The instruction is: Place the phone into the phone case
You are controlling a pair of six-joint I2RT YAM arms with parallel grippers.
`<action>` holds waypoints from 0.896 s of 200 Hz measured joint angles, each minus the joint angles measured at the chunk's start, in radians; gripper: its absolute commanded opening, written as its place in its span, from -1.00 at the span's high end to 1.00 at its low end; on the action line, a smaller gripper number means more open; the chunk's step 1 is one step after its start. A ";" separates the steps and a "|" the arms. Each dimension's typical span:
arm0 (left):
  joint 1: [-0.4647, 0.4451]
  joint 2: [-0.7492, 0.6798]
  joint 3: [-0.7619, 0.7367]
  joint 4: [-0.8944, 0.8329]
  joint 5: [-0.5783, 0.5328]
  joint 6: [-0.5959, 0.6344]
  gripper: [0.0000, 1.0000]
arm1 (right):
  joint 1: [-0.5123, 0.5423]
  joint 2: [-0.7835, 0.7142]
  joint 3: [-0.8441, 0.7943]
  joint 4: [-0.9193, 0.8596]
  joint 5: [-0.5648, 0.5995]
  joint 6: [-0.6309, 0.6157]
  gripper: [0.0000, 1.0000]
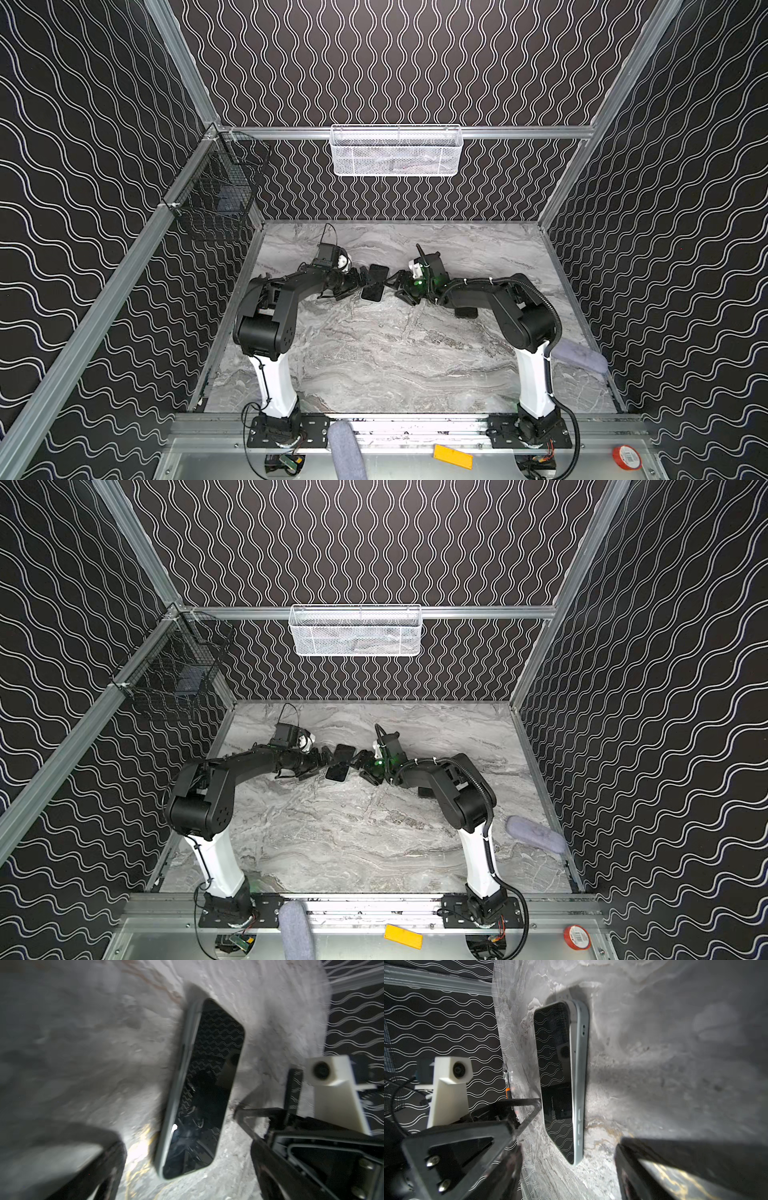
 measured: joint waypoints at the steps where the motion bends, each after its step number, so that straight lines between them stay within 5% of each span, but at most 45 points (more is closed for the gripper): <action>1: 0.000 0.001 0.001 0.000 0.001 0.000 -0.97 | 0.000 0.000 0.000 0.000 0.000 0.000 -0.47; 56: 0.003 0.045 0.033 0.024 0.069 -0.007 -0.97 | 0.002 0.066 0.050 0.064 -0.030 0.019 -0.48; 179: 0.000 0.050 -0.111 0.394 0.162 -0.191 -0.97 | -0.001 0.160 -0.015 0.467 -0.099 0.234 -0.46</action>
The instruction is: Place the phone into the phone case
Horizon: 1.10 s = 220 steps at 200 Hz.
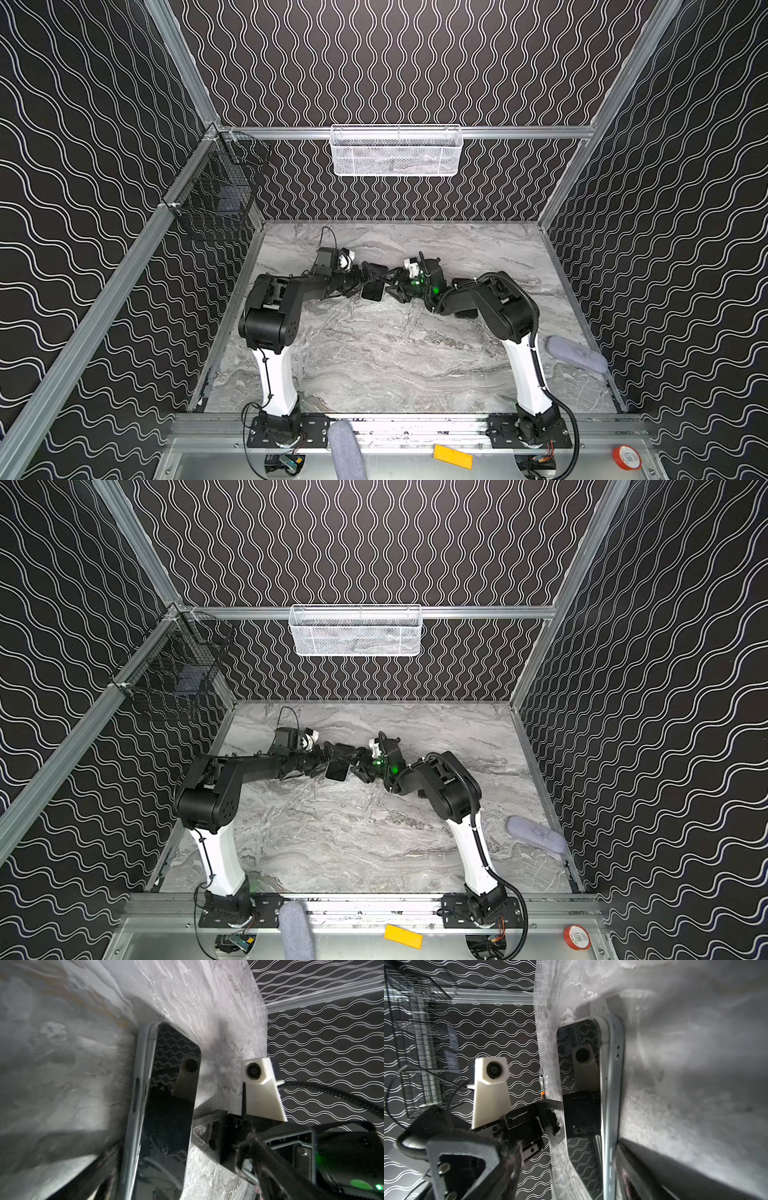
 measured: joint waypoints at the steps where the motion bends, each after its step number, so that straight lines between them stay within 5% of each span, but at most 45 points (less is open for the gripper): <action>1: 0.000 -0.001 -0.003 0.005 0.000 -0.003 -0.97 | 0.000 0.001 -0.001 0.004 0.000 0.002 -0.46; 65: -0.016 -0.040 -0.123 0.162 0.050 -0.127 -0.90 | 0.002 0.002 -0.050 0.103 -0.003 0.069 -0.43; 108: -0.019 -0.058 -0.146 0.190 0.058 -0.175 -0.42 | 0.005 0.000 -0.066 0.124 -0.003 0.067 -0.43; 156: -0.022 -0.056 -0.162 0.207 0.031 -0.193 0.38 | 0.004 -0.014 -0.084 0.125 0.013 0.072 -0.42; 220: -0.028 -0.084 -0.164 0.089 -0.008 -0.149 0.72 | 0.005 -0.034 -0.100 0.117 0.019 0.076 -0.43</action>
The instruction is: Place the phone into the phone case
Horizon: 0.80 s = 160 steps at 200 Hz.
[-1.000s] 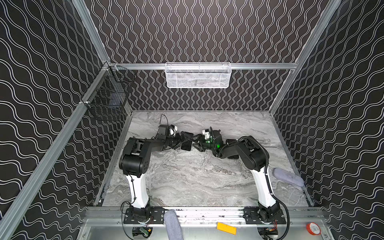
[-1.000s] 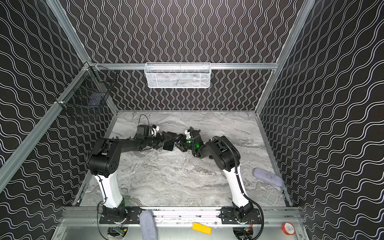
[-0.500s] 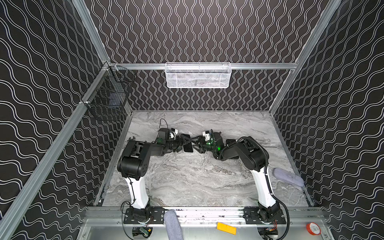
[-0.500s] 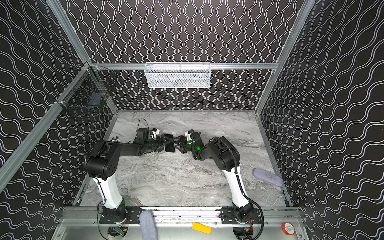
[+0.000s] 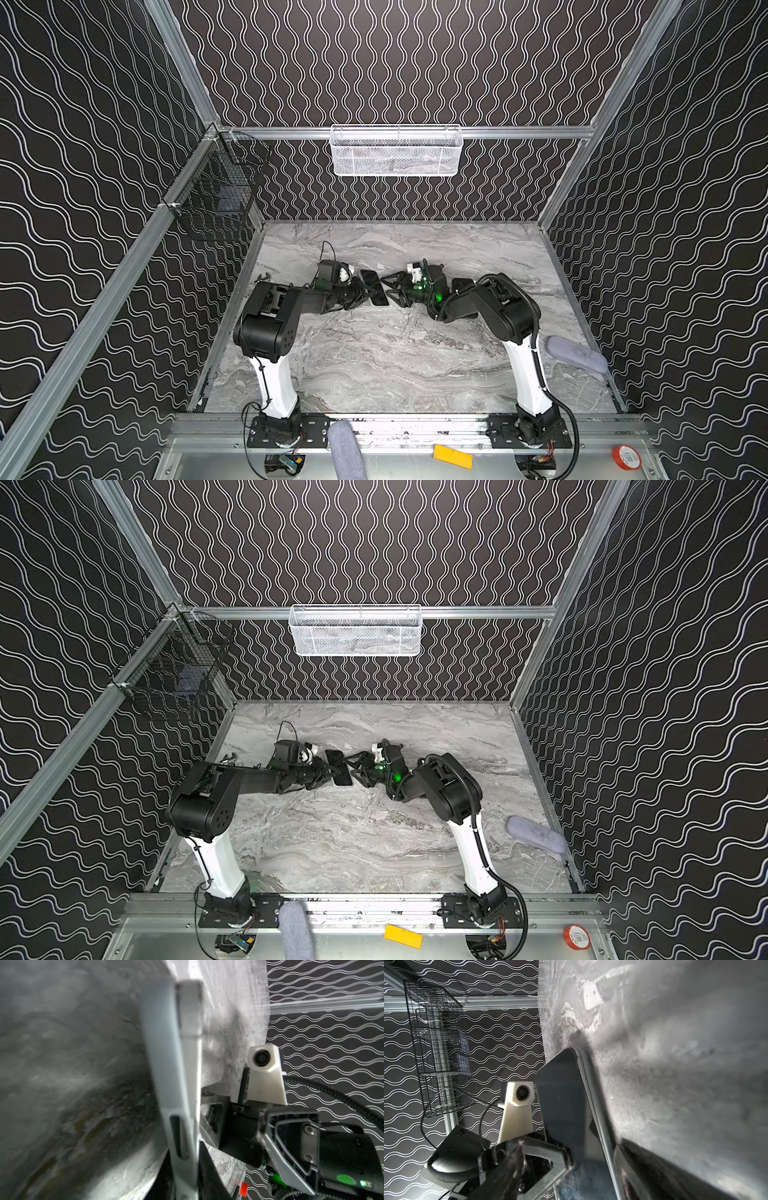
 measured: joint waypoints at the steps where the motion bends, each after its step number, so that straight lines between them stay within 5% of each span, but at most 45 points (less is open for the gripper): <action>1: 0.000 0.000 0.000 -0.001 -0.001 0.000 0.72 | 0.000 -0.002 -0.001 0.000 0.000 0.000 -0.43; 52: 0.000 -0.055 0.024 -0.071 0.014 0.025 0.87 | -0.067 -0.192 -0.070 -0.084 -0.003 -0.091 -0.47; 99: -0.014 -0.171 0.132 -0.109 0.135 0.084 0.89 | -0.203 -0.494 -0.132 -0.298 -0.037 -0.303 -0.54; 160: -0.120 -0.277 0.171 -0.114 0.305 0.131 0.93 | -0.278 -0.743 -0.225 -0.437 -0.217 -0.485 -0.67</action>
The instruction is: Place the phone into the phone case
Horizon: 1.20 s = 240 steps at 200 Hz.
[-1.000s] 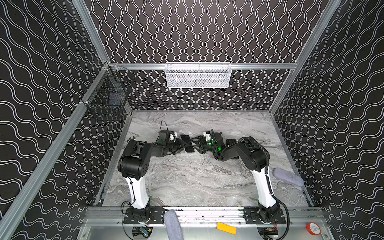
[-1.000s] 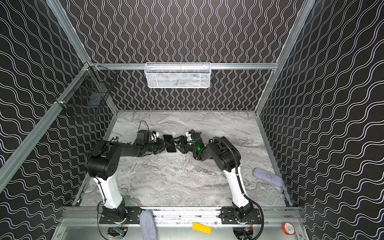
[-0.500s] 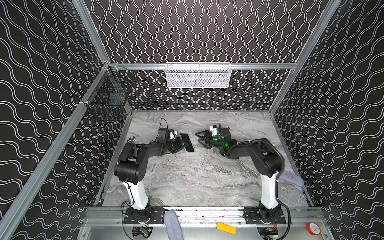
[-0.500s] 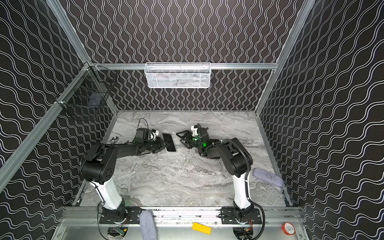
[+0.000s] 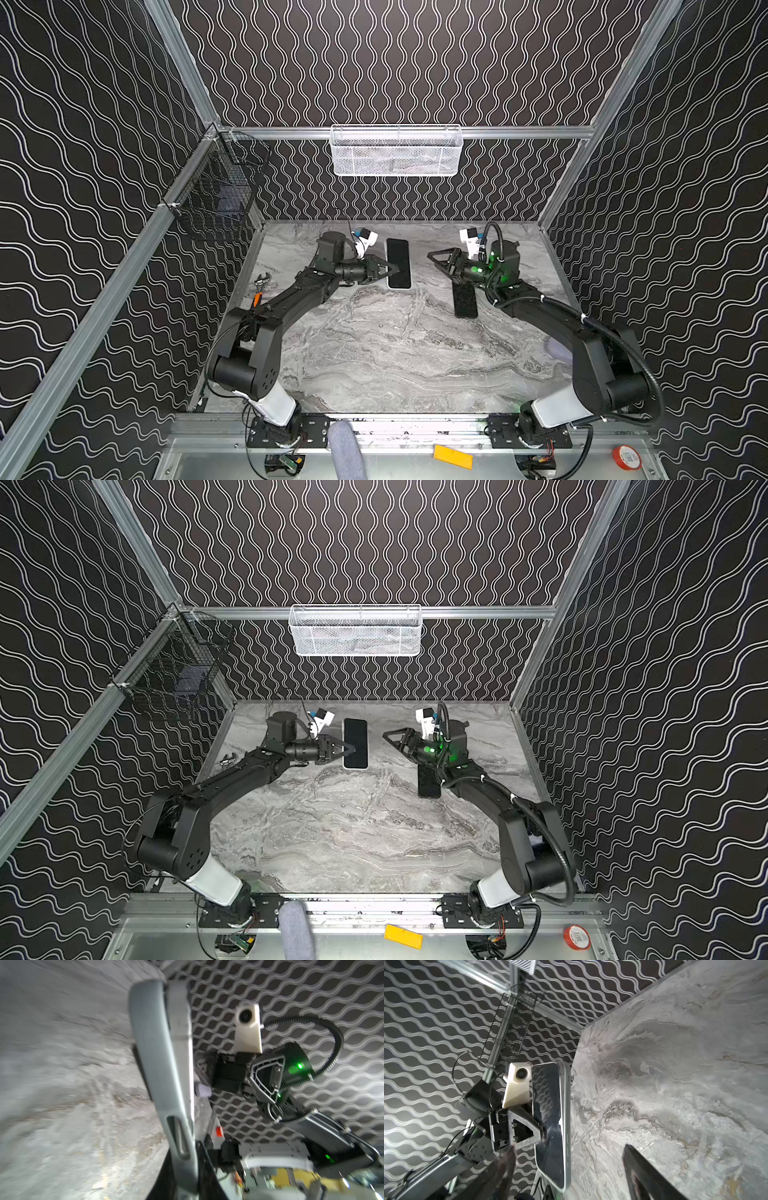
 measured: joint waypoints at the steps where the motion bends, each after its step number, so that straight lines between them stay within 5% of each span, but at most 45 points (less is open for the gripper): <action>1: -0.002 -0.001 0.000 0.000 0.002 0.000 0.93 | 0.000 -0.002 -0.002 0.002 -0.005 -0.001 -0.67; 49: -0.093 -0.035 -0.005 0.072 0.082 -0.032 0.94 | -0.001 0.011 -0.058 0.158 -0.121 0.073 -0.62; 100: -0.124 -0.007 -0.043 0.230 0.108 -0.163 0.93 | -0.001 -0.003 -0.082 0.321 -0.153 0.171 0.06; 164: -0.133 0.001 -0.050 0.349 0.132 -0.186 0.93 | -0.002 -0.060 -0.060 0.278 -0.119 0.164 0.57; 176: -0.133 0.000 -0.055 0.359 0.135 -0.186 0.94 | -0.002 -0.069 -0.060 0.267 -0.115 0.160 0.53; 196: -0.135 -0.002 -0.069 0.379 0.138 -0.189 0.94 | -0.006 -0.073 -0.060 0.267 -0.105 0.160 0.20; 221: -0.140 -0.004 -0.088 0.396 0.140 -0.212 0.95 | -0.014 -0.059 -0.049 0.288 -0.098 0.173 0.21; 240: -0.142 -0.004 -0.093 0.411 0.141 -0.224 0.95 | -0.014 -0.035 -0.035 0.325 -0.097 0.199 0.40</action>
